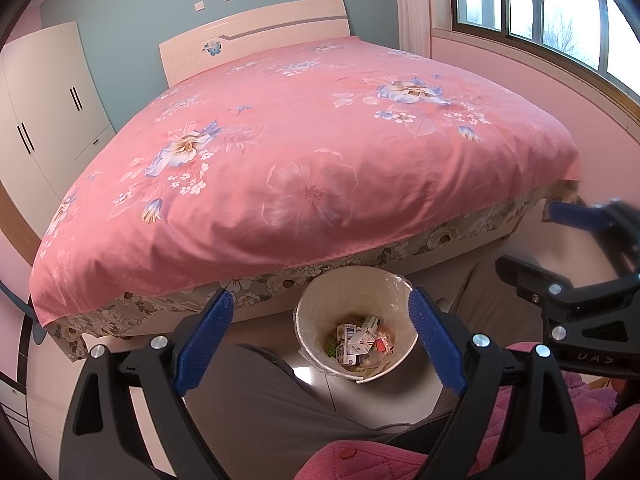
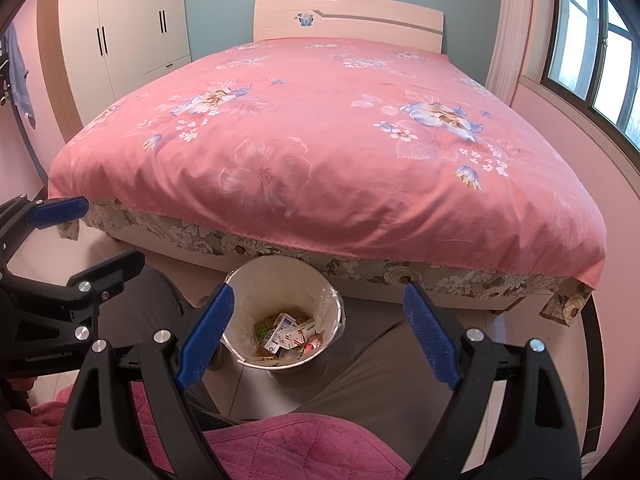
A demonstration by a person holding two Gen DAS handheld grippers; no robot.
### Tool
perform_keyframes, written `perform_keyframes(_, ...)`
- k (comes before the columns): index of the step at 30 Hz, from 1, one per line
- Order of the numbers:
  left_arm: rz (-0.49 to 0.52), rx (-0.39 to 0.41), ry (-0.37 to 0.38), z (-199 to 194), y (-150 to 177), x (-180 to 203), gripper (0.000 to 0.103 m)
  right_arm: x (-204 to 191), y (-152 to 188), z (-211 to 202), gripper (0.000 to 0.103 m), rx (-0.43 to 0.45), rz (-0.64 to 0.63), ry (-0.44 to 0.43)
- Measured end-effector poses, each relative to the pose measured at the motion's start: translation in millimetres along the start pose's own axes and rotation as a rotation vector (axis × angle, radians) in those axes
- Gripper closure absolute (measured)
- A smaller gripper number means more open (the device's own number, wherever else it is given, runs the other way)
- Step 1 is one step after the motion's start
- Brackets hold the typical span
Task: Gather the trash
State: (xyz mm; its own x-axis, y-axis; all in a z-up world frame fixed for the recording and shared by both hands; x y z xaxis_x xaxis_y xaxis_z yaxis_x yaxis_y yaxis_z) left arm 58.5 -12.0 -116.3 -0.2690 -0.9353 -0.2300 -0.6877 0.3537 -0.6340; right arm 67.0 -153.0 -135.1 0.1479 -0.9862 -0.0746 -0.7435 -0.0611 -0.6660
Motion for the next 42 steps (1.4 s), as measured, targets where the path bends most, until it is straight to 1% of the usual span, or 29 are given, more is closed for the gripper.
perform_keyframes(42,0.000,0.006,-0.001,-1.2,-3.1,-1.5,0.012,-6.5,-0.2,-0.3,0.018,0.003,0.009,-0.002)
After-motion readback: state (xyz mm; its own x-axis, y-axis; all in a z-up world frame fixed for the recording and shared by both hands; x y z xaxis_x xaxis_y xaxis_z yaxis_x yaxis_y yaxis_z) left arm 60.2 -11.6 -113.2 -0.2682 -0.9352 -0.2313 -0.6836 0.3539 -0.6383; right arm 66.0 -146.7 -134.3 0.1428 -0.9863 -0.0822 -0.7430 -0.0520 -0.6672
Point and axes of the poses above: each gripper's, at about its wrist camera, not at the fingertips, and z roughly the way its jaws point, x to its right, y to its underside, the point moved 10 cm from there along z, roughly the way its jaws point, and after that the axes turned 9 degrees about z, right-handed, at the moved point
